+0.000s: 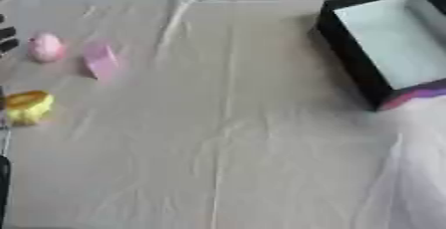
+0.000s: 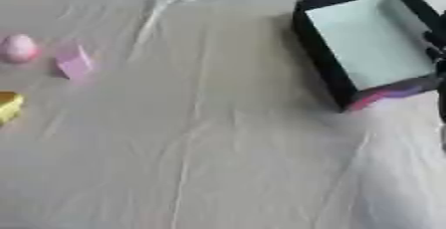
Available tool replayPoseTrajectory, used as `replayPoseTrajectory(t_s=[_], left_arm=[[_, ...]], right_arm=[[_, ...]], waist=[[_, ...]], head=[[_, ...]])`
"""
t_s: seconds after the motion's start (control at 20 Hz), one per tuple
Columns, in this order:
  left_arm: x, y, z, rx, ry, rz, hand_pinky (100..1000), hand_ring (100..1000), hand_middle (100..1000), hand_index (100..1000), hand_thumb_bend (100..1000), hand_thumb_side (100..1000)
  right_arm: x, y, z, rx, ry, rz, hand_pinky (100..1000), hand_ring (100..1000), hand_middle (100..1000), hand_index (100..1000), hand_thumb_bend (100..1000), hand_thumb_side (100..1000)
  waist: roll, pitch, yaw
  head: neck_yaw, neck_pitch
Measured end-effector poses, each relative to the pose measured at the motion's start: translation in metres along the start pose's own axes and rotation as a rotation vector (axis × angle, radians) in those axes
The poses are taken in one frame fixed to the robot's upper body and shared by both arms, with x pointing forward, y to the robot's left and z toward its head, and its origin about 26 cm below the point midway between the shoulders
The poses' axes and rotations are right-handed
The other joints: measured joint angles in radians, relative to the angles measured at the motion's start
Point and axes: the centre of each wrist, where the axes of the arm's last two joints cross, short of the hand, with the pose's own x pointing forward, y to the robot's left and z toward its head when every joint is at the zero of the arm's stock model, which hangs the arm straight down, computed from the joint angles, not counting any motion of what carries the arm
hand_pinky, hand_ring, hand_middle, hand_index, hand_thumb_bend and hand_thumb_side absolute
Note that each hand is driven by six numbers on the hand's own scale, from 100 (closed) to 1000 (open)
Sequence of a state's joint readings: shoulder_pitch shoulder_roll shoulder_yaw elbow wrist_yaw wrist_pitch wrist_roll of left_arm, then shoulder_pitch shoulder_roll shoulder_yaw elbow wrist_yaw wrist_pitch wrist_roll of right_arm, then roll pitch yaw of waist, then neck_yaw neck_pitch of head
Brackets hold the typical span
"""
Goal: Pick up the objects with one hand, pass them to the other hand, and then place them into the box on the other side of the table.
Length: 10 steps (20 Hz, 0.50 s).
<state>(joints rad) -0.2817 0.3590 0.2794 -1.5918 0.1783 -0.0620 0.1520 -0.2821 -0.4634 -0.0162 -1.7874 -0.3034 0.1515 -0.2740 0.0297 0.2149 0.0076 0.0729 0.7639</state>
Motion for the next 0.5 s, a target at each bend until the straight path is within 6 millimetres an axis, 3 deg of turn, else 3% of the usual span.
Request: replayPoseTrajectory(t_s=[0.5], left_arm=[[0.0, 0.0, 0.0, 0.0, 0.0, 0.0, 748, 700, 719, 840, 381, 675]], right_arm=[[0.0, 0.0, 0.0, 0.0, 0.0, 0.0, 1000, 947, 1000, 1000, 100, 858]], waist=[[0.0, 0.0, 0.0]], head=[[0.0, 0.0]])
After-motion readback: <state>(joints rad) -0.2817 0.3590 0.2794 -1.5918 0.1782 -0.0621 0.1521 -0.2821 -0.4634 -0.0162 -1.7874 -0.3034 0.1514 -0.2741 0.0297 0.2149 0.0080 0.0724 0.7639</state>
